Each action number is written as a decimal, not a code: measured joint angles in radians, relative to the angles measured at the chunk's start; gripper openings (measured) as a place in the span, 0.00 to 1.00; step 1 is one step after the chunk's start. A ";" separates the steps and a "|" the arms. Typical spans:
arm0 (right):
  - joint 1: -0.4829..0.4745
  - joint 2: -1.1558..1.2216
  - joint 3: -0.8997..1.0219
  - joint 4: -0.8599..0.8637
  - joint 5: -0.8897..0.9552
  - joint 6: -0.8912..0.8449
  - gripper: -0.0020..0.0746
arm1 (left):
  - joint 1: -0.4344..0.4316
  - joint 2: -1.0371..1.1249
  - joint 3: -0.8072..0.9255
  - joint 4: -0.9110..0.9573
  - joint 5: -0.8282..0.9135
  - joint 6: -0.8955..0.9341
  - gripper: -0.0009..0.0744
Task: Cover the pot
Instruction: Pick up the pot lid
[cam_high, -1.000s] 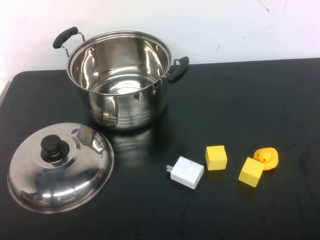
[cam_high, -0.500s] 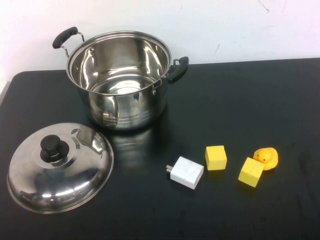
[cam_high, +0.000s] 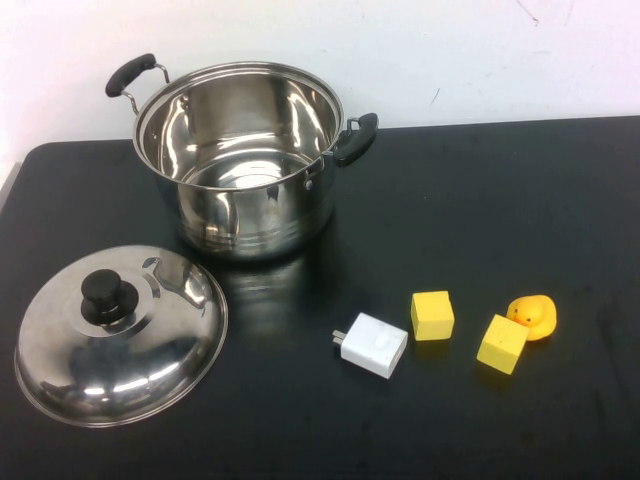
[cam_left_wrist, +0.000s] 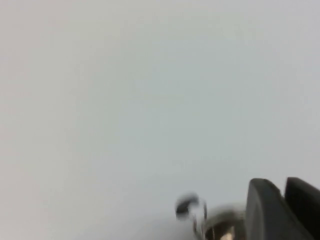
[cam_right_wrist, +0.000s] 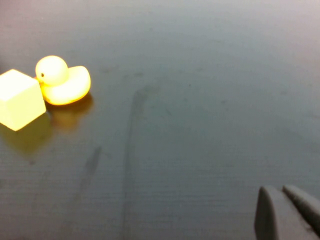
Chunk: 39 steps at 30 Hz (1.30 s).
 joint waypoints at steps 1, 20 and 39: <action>0.000 0.000 0.000 0.000 0.000 0.000 0.02 | 0.000 0.055 0.000 0.033 -0.024 -0.006 0.11; 0.000 0.000 0.000 0.000 0.000 0.000 0.02 | -0.002 0.815 -0.136 0.124 -0.229 -0.014 0.86; 0.000 0.000 0.000 0.000 0.000 0.000 0.02 | -0.004 1.016 -0.159 0.165 -0.240 -0.056 0.45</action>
